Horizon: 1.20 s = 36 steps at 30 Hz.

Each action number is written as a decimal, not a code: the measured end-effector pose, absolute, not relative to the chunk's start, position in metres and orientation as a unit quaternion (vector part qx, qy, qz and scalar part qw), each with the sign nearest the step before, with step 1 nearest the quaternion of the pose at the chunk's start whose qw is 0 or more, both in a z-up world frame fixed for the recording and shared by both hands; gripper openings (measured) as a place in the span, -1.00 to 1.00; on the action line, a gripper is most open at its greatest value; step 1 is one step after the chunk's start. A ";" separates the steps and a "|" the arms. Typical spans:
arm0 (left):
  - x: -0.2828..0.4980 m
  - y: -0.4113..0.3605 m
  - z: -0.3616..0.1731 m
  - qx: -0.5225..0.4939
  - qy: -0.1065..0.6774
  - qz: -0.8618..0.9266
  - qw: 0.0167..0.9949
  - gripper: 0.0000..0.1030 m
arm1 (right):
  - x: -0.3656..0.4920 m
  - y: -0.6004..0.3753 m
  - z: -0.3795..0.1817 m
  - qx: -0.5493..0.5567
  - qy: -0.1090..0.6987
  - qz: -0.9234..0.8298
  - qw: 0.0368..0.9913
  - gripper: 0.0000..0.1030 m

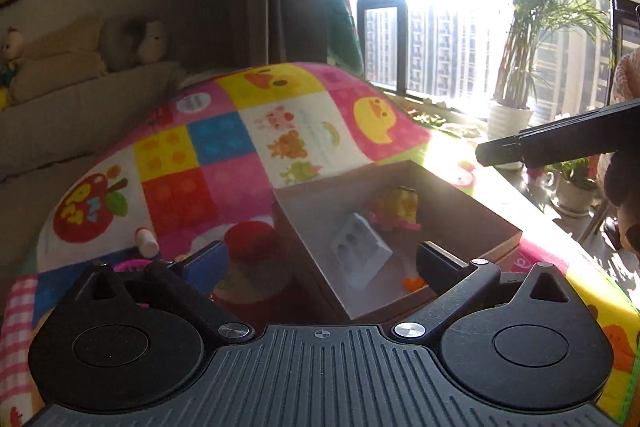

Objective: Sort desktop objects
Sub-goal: 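Lower the charger and cup toy into the pink box and open both tools, then grasp the small red-and-black doll keychain with the right tool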

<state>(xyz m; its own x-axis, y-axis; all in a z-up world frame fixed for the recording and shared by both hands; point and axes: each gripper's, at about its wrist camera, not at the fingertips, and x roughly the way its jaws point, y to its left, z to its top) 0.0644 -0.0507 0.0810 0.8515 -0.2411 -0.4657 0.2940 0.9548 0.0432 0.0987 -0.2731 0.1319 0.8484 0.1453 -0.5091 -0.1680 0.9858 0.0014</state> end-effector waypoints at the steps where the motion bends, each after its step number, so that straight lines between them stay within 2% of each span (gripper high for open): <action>1: 0.054 -0.042 0.073 0.057 0.239 -0.127 0.961 0.99 | 0.092 -0.270 0.129 -0.027 0.264 0.087 0.960 0.38; 7: 0.018 0.020 0.024 0.025 0.298 0.001 0.954 1.00 | 0.049 -0.217 0.106 -0.085 0.273 0.157 0.945 0.36; 10: 0.012 0.050 0.014 -0.002 0.304 0.068 0.950 1.00 | 0.031 -0.167 0.083 -0.139 0.277 0.203 0.929 -0.04; 15: 0.008 0.083 0.010 -0.077 0.307 0.104 0.943 0.99 | 0.024 -0.098 0.049 -0.216 0.246 0.217 0.920 -0.06; 19: 0.006 0.082 0.010 -0.082 0.298 0.099 0.946 1.00 | 0.034 -0.055 0.026 -0.286 0.216 0.193 0.913 -0.06; 21: 0.004 0.081 0.010 -0.082 0.292 0.097 0.948 1.00 | 0.047 -0.044 0.018 -0.302 0.224 0.175 0.910 -0.15; 26: 0.004 0.083 0.008 -0.094 0.293 0.096 0.947 1.00 | 0.061 -0.040 0.009 -0.300 0.259 0.167 0.903 -0.45; 32: 0.003 0.082 0.008 -0.091 0.292 0.095 0.947 1.00 | 0.027 -0.078 0.027 -0.251 0.304 0.229 0.890 -0.45; 36: 0.006 0.077 0.009 -0.075 0.299 0.094 0.947 0.99 | 0.010 -0.116 0.030 -0.249 0.308 0.204 0.895 -0.45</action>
<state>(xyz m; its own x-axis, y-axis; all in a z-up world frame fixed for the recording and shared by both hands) 0.0056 0.0769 0.0087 0.8040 0.1336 -0.5795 -0.2235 0.9709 -0.0864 0.0104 -0.1157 0.0296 0.7275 0.2111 -0.6528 -0.5180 0.7930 -0.3208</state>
